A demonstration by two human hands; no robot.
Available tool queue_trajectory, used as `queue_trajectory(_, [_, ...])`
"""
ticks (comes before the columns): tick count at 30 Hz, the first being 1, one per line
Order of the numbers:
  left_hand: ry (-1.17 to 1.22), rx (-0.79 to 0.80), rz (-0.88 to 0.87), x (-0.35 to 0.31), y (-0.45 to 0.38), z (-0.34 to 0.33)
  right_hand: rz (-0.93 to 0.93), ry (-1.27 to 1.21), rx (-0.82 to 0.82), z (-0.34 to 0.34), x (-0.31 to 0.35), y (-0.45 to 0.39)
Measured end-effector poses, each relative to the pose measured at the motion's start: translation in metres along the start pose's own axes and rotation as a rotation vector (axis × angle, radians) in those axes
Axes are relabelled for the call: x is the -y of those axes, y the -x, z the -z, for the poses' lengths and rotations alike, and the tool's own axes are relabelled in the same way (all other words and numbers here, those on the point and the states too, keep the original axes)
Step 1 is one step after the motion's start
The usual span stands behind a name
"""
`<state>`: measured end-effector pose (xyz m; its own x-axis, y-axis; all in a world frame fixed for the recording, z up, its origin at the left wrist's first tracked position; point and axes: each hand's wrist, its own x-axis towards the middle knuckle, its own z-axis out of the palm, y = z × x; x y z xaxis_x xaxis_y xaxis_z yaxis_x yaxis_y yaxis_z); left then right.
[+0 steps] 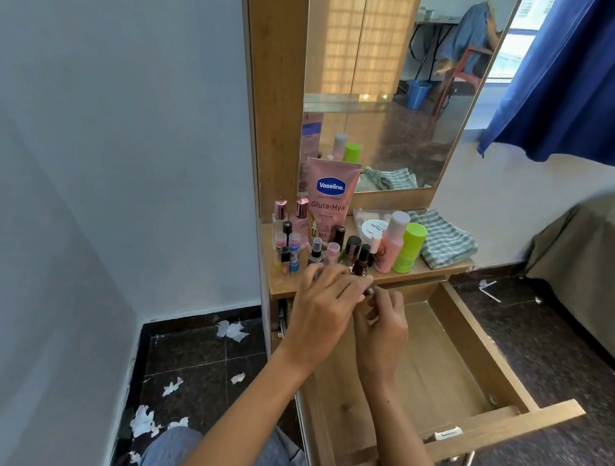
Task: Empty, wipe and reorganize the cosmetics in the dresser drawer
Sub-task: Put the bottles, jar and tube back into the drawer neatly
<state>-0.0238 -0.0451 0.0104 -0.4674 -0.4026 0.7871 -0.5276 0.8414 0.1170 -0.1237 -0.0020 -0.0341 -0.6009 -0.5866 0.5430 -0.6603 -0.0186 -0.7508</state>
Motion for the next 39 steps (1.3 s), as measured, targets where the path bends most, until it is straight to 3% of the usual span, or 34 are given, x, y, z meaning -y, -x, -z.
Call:
queue_trajectory(4, [0.028,0.010,0.197,0.006,0.031,0.011,-0.123,0.022,-0.018,0.001,-0.006,0.001])
queue_trajectory(8, [-0.009,0.076,0.280,0.014,0.063,0.016,-0.260,0.103,0.085,-0.004,-0.015,0.004])
queue_trajectory(14, [0.034,0.261,0.315,0.022,0.080,0.016,-0.450,0.249,0.368,-0.018,-0.025,0.004])
queue_trajectory(18, [0.045,0.393,0.272,0.022,0.080,0.012,-0.455,0.316,0.503,-0.024,-0.025,0.004])
queue_trajectory(22, [0.032,0.416,0.255,0.021,0.080,0.006,-0.431,0.298,0.549,-0.023,-0.025,0.006])
queue_trajectory(29, [0.059,0.428,0.311,0.004,0.072,-0.014,-0.466,0.321,0.548,-0.016,-0.023,0.003])
queue_trajectory(31, [0.056,0.439,0.320,-0.002,0.071,-0.019,-0.451,0.313,0.464,-0.007,-0.017,-0.001])
queue_trajectory(35, [0.013,0.455,0.334,-0.006,0.072,-0.022,-0.172,0.200,0.100,0.012,0.009,-0.013])
queue_trajectory(39, [0.001,0.449,0.356,-0.009,0.073,-0.025,0.009,0.176,0.048,0.011,0.017,-0.036])
